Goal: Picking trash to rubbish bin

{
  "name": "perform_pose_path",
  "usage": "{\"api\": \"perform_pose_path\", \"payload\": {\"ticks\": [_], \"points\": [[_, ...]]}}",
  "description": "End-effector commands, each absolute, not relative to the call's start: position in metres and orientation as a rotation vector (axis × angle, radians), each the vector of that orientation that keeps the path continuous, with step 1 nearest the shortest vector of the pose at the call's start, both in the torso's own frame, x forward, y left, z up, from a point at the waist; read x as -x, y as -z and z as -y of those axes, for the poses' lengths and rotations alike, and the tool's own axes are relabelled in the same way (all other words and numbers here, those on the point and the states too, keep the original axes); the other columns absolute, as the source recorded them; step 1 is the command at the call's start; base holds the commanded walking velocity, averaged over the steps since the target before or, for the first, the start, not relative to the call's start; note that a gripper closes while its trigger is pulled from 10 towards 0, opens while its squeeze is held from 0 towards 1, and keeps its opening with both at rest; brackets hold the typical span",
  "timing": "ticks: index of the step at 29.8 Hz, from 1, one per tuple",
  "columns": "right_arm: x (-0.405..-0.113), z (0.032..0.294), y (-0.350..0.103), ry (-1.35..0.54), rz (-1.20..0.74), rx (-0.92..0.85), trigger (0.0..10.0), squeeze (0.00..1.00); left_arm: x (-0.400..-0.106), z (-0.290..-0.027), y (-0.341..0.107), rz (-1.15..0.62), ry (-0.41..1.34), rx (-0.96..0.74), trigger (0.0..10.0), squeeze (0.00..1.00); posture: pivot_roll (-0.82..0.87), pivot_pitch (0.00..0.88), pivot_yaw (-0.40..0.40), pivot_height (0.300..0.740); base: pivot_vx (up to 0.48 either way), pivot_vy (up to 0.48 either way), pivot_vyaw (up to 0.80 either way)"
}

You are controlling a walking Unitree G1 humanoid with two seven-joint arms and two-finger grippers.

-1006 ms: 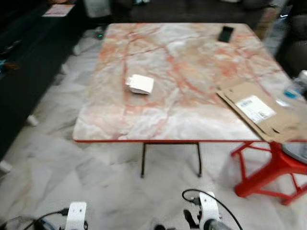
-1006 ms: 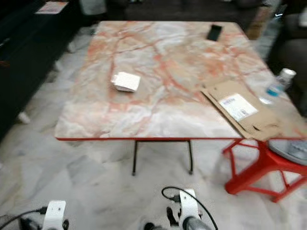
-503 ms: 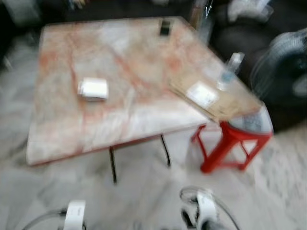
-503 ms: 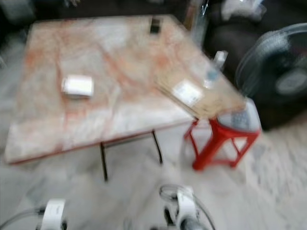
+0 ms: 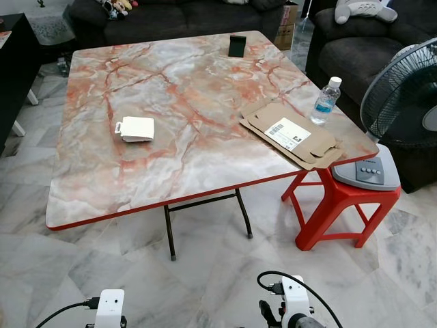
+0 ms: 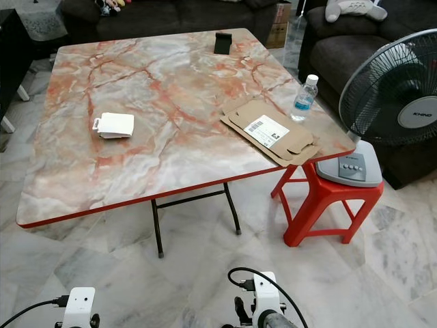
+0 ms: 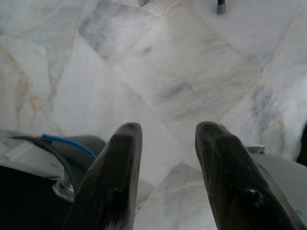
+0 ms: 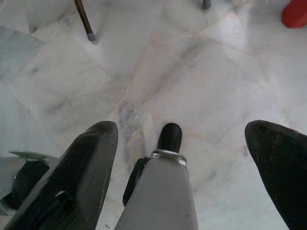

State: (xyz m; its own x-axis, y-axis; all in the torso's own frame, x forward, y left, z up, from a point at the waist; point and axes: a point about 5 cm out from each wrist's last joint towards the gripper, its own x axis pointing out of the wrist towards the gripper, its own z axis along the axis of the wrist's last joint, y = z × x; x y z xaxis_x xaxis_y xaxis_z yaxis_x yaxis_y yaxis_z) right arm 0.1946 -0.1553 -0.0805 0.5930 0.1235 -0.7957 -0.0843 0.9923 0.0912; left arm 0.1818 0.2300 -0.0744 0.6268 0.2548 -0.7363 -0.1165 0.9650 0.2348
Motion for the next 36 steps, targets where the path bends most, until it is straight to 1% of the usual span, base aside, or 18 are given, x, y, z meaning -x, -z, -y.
{"api": "perform_pose_path", "payload": {"ticks": [1, 7, 18, 22, 29, 31, 36], "points": [[-0.194, 0.155, 0.081, -0.119, -0.928, -0.036, 10.0, 0.0, -0.173, -0.232, 0.079, -0.904, -0.215, -0.175, 10.0, 0.0, 0.12, 0.129, -0.011, 0.74, 0.0, 0.0, 0.8], [-0.192, 0.156, 0.082, -0.095, -0.928, -0.049, 10.0, 0.0, -0.173, -0.233, 0.079, -0.906, -0.219, -0.177, 10.0, 0.0, 0.12, 0.134, -0.008, 0.74, 0.0, 0.0, 0.8], [-0.191, 0.158, 0.082, -0.073, -0.931, -0.056, 10.0, 0.0, -0.172, -0.235, 0.078, -0.904, -0.231, -0.17, 10.0, 0.0, 0.13, 0.145, -0.006, 0.74, 0.0, 0.0, 0.0], [-0.195, 0.157, 0.08, -0.082, -0.917, -0.054, 10.0, 0.0, -0.175, -0.234, 0.077, -0.884, -0.208, -0.192, 10.0, 0.0, 0.12, 0.146, -0.005, 0.74, 0.0, 0.0, 0.0], [-0.202, 0.158, 0.076, -0.116, -0.888, -0.037, 10.0, 0.0, -0.174, -0.233, 0.076, -0.842, -0.232, -0.159, 10.0, 0.0, 0.13, 0.149, -0.004, 0.74, 0.0, 0.0, 0.0], [-0.213, 0.159, 0.069, -0.144, -0.828, -0.018, 10.0, 0.0, -0.175, -0.236, 0.072, -0.781, -0.261, -0.145, 10.0, 0.0, 0.13, 0.155, -0.009, 0.74, 0.0, 0.0, 0.0], [-0.229, 0.157, 0.057, -0.187, -0.74, 0.001, 10.0, 0.0, -0.185, -0.239, 0.061, -0.665, -0.282, -0.159, 10.0, 0.0, 0.14, 0.16, -0.011, 0.74, 0.0, 0.0, 0.0]]}}
